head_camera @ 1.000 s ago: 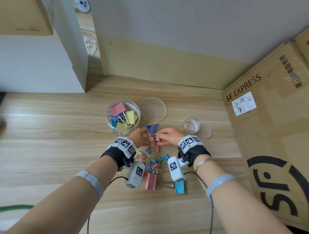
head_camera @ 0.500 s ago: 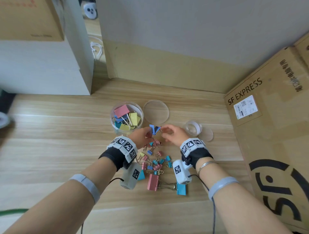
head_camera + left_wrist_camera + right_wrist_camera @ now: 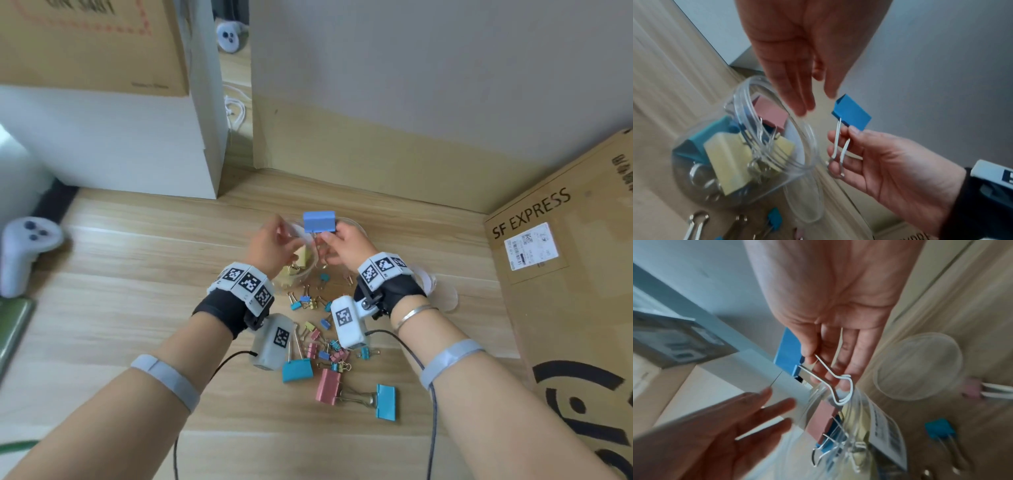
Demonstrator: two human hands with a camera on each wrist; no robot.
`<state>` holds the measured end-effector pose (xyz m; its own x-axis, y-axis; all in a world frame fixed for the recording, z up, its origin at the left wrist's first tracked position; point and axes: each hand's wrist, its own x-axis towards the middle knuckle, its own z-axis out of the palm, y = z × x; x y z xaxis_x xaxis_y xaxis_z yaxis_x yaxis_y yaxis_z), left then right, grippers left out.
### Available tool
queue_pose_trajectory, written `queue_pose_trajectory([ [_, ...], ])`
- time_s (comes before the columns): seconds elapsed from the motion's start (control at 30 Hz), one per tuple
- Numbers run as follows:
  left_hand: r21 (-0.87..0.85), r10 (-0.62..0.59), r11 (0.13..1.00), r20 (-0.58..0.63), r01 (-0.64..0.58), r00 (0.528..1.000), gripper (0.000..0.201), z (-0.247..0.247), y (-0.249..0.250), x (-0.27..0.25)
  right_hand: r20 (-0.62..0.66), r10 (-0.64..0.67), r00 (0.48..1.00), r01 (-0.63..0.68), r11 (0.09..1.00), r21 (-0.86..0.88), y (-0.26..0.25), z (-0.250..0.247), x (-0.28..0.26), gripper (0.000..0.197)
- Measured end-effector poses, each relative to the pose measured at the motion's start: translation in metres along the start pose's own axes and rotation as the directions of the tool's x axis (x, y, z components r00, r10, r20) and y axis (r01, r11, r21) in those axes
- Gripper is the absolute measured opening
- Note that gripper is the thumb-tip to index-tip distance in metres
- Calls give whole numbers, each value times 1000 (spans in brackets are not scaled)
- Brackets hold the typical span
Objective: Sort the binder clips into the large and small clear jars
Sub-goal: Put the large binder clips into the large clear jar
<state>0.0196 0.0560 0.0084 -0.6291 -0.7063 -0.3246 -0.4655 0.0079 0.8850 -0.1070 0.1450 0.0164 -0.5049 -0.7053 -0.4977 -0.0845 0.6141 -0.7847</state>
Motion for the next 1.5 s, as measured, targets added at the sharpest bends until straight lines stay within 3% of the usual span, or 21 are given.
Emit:
queue_pose_trajectory([
  [0.07, 107, 21, 994, -185, -1, 982, 8, -13, -4, 7, 27, -28, 999, 32, 984, -174, -8, 5, 10, 25],
  [0.13, 163, 28, 986, -281, 19, 959, 13, -20, -11, 13, 100, -61, 993, 99, 892, -441, -15, 15, 18, 29],
  [0.33, 169, -25, 983, -281, 76, 959, 24, -24, -26, 21, 313, -75, 947, 293, 604, -741, -38, 44, 28, 39],
  [0.47, 205, -86, 971, -170, 121, 982, 31, -23, -33, 25, 373, -68, 925, 341, 578, -741, -41, 58, 35, 41],
  [0.6, 238, -92, 963, -153, 127, 984, 33, -22, -36, 27, 326, -84, 942, 287, 705, -648, -34, 65, 42, 38],
  [0.73, 278, -85, 953, -137, 121, 987, 38, -23, -35, 26, 267, -221, 938, 344, 679, -649, -18, 63, 41, 32],
  [0.87, 293, -74, 949, -138, 112, 988, 39, -21, -35, 27, 132, -356, 925, 367, 751, -549, -5, 48, 35, 20],
  [0.97, 311, -75, 943, -155, 121, 985, 39, -18, -36, 26, 97, -334, 938, 340, 822, -457, -1, 33, 18, 13],
  [1.07, 313, -88, 940, -162, 136, 983, 41, -15, -34, 26, 189, -251, 949, 310, 844, -438, 12, 23, -5, 13],
  [1.17, 329, -88, 934, -166, 139, 982, 41, -14, -34, 25, 269, -162, 949, 288, 794, -536, 33, 24, -20, 16],
  [1.23, 345, -81, 929, -168, 135, 982, 41, -13, -34, 25, 366, -67, 928, 304, 704, -642, 46, 33, -24, 17],
  [1.3, 352, -70, 927, -170, 127, 983, 41, -13, -36, 25, 464, 17, 885, 360, 608, -708, 56, 44, -25, 17],
  [1.43, 340, -50, 935, -173, 107, 984, 41, -13, -40, 25, 605, 37, 796, 533, 430, -728, 62, 65, -23, 34],
  [1.5, 332, -44, 938, -171, 99, 984, 41, -14, -42, 25, 643, 77, 762, 573, 383, -725, 63, 69, -19, 38],
])
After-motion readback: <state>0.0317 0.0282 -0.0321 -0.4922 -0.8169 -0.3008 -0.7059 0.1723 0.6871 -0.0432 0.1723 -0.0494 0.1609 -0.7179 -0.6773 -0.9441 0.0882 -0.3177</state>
